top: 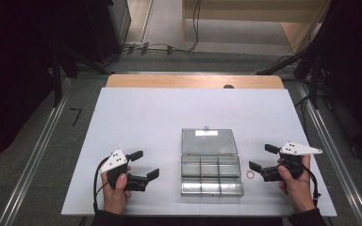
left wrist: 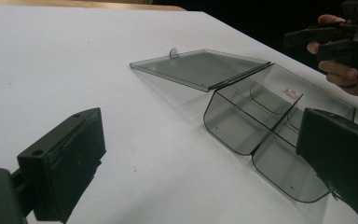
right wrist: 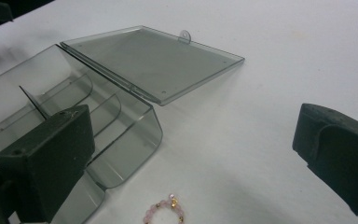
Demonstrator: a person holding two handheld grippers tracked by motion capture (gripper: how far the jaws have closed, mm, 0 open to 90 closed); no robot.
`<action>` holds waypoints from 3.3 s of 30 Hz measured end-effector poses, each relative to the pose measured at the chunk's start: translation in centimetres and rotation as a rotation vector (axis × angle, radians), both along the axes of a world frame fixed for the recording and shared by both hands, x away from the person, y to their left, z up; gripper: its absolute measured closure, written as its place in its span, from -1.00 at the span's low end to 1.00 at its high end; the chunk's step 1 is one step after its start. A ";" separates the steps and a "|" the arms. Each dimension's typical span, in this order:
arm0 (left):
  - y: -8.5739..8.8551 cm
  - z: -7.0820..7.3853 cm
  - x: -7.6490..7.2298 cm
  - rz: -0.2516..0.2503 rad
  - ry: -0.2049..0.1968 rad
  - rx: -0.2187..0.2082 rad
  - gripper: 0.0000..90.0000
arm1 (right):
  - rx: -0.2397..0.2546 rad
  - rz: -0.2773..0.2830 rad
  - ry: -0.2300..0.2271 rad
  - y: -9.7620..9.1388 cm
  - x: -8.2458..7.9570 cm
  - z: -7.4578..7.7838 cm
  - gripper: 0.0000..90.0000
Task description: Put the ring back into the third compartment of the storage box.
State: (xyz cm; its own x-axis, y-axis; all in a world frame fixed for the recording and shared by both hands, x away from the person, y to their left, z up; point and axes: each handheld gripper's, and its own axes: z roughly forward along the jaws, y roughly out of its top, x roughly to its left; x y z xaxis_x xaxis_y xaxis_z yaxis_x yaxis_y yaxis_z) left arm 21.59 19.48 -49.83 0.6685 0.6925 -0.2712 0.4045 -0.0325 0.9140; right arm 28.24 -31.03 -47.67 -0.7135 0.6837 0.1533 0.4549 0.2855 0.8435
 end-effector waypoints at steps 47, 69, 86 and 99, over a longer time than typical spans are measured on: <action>3.4 -0.9 -0.8 0.056 0.006 0.024 -0.99 | -0.137 0.047 0.136 -0.5 -0.9 -2.4 0.49; 3.2 -0.9 -0.7 0.057 0.009 0.031 -0.99 | -0.202 0.101 0.104 -0.1 -0.8 -3.2 0.89; 3.3 -0.9 -0.7 0.053 0.008 0.028 -0.99 | -0.150 0.098 0.138 -0.5 -0.5 -2.9 0.93; 3.2 -0.9 -0.7 0.053 0.009 0.029 -0.99 | -0.121 0.082 0.103 -0.6 -0.8 -1.7 0.93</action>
State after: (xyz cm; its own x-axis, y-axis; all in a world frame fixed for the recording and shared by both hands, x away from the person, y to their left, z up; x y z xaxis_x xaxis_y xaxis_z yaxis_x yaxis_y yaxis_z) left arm 20.87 22.67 -50.76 0.6284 0.7345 -0.2561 0.4145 -0.0375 0.9093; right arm 27.49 -31.67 -49.38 -0.7524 0.6417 0.1487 0.5082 0.4220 0.7508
